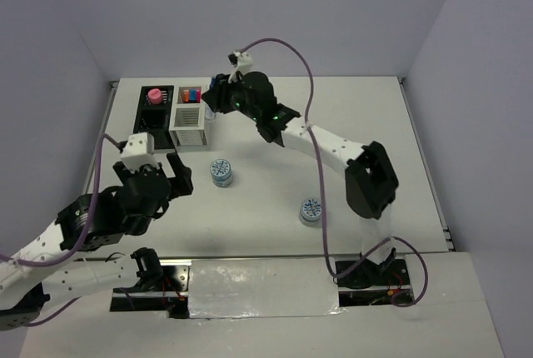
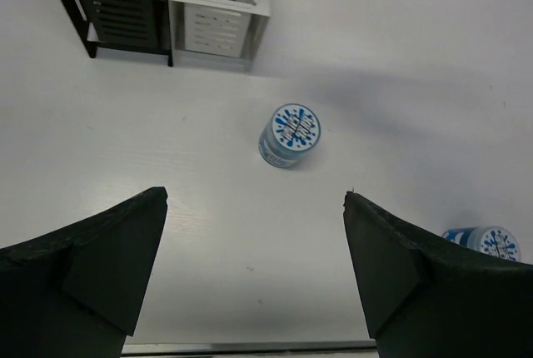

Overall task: Sort the stationery into containers
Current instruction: Place the stationery in the storage box.

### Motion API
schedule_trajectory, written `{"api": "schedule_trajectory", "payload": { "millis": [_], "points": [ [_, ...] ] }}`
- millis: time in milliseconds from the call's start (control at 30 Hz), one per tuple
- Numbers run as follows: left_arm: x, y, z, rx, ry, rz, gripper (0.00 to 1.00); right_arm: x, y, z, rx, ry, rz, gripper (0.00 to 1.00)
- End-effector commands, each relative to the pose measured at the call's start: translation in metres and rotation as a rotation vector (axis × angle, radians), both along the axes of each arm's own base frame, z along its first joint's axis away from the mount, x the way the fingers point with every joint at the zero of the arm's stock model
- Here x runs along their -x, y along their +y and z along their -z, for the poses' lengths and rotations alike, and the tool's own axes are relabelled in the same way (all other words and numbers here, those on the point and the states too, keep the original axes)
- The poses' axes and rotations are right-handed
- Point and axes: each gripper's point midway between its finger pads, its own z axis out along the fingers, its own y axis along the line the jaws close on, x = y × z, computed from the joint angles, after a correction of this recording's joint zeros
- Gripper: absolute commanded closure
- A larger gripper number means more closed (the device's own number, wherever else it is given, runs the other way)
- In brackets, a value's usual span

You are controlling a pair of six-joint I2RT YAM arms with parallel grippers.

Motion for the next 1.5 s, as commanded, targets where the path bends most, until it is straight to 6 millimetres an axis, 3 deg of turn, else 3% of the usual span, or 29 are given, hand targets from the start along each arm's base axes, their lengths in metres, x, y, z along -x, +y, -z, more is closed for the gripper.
{"api": "schedule_trajectory", "payload": {
  "millis": [0, 33, 67, 133, 167, 233, 300, 333, 367, 567, 600, 733, 767, 833, 867, 967, 1067, 1100, 1133, 1167, 1200, 1233, 1267, 1300, 1333, 1367, 1400, 1433, 1467],
  "points": [
    [0.000, 0.031, -0.004, -0.139, -0.059, -0.037, 0.01, -0.017, 0.030, -0.046, -0.083, -0.173, -0.055, 1.00],
    [-0.001, 0.040, -0.006, -0.137, -0.082, -0.076, 0.01, -0.029, 0.041, -0.023, -0.061, -0.160, -0.052, 1.00],
    [0.002, 0.048, -0.008, -0.106, -0.099, -0.102, 0.01, -0.036, 0.046, -0.036, -0.081, -0.189, -0.051, 1.00],
    [0.003, 0.050, -0.004, -0.078, -0.105, -0.117, 0.01, -0.050, 0.063, -0.007, -0.049, -0.181, -0.061, 1.00],
    [0.007, 0.057, -0.012, -0.013, -0.137, -0.119, 0.01, -0.055, 0.068, -0.014, -0.063, -0.204, -0.063, 1.00],
    [0.011, 0.062, -0.011, 0.018, -0.156, -0.106, 0.01, -0.065, 0.080, -0.002, -0.064, -0.209, -0.077, 0.99],
    [0.013, 0.065, -0.008, 0.031, -0.161, -0.104, 0.01, -0.071, 0.087, -0.005, -0.074, -0.216, -0.079, 0.98],
    [0.014, 0.066, -0.007, 0.038, -0.161, -0.105, 0.01, -0.074, 0.090, 0.001, -0.070, -0.209, -0.077, 0.98],
    [0.016, 0.070, -0.007, 0.045, -0.168, -0.111, 0.01, -0.077, 0.095, 0.020, -0.059, -0.183, -0.081, 0.98],
    [0.019, 0.075, -0.010, 0.058, -0.188, -0.102, 0.01, -0.078, 0.104, 0.049, -0.054, -0.147, -0.114, 0.91],
    [0.019, 0.074, -0.009, 0.059, -0.187, -0.098, 0.01, -0.076, 0.105, 0.049, -0.057, -0.148, -0.123, 0.87],
    [0.019, 0.073, -0.008, 0.051, -0.180, -0.094, 0.01, -0.063, 0.111, 0.060, -0.030, -0.147, -0.164, 0.47],
    [0.019, 0.072, -0.008, 0.048, -0.177, -0.089, 0.01, -0.060, 0.111, 0.060, -0.029, -0.150, -0.170, 0.34],
    [0.018, 0.071, -0.007, 0.044, -0.175, -0.087, 0.01, -0.052, 0.111, 0.051, -0.029, -0.174, -0.176, 0.19],
    [0.018, 0.071, -0.007, 0.044, -0.175, -0.086, 0.01, -0.046, 0.113, 0.045, -0.028, -0.187, -0.180, 0.01],
    [0.018, 0.070, -0.006, 0.041, -0.173, -0.082, 0.01, -0.038, 0.109, 0.019, -0.028, -0.231, -0.171, 0.00],
    [0.019, 0.073, -0.006, 0.045, -0.173, -0.092, 0.01, -0.035, 0.098, -0.008, -0.039, -0.248, -0.143, 0.00],
    [0.019, 0.073, -0.006, 0.048, -0.174, -0.093, 0.01, -0.034, 0.093, -0.003, -0.025, -0.235, -0.126, 0.00],
    [0.019, 0.074, -0.007, 0.053, -0.177, -0.099, 0.01, -0.027, 0.081, -0.031, -0.043, -0.268, -0.111, 0.00],
    [0.020, 0.076, -0.006, 0.053, -0.175, -0.103, 0.01, -0.024, 0.072, -0.017, -0.011, -0.242, -0.089, 0.00],
    [0.020, 0.077, -0.006, 0.058, -0.177, -0.107, 0.01, -0.022, 0.060, -0.019, -0.001, -0.234, -0.049, 0.00],
    [0.020, 0.077, -0.006, 0.060, -0.177, -0.110, 0.01, -0.009, 0.040, -0.057, -0.032, -0.267, -0.025, 0.00],
    [0.020, 0.077, -0.006, 0.063, -0.178, -0.109, 0.01, -0.002, 0.027, -0.031, 0.026, -0.214, -0.011, 0.00],
    [0.020, 0.076, -0.006, 0.060, -0.177, -0.104, 0.01, -0.001, 0.009, -0.032, 0.048, -0.201, 0.055, 0.00],
    [0.019, 0.074, -0.005, 0.056, -0.173, -0.098, 0.01, 0.012, -0.013, -0.060, 0.033, -0.216, 0.088, 0.00],
    [0.018, 0.071, -0.005, 0.053, -0.171, -0.094, 0.01, 0.018, -0.031, -0.024, 0.131, -0.128, 0.117, 0.00],
    [0.018, 0.069, -0.004, 0.042, -0.165, -0.086, 0.01, 0.029, -0.063, -0.007, 0.200, -0.044, 0.195, 0.00],
    [0.017, 0.067, -0.002, 0.035, -0.159, -0.078, 0.01, 0.030, -0.074, -0.026, 0.154, -0.049, 0.239, 0.00],
    [0.017, 0.064, -0.002, 0.030, -0.154, -0.068, 0.01, 0.043, -0.096, 0.020, 0.264, 0.067, 0.268, 0.00]
  ]
}}
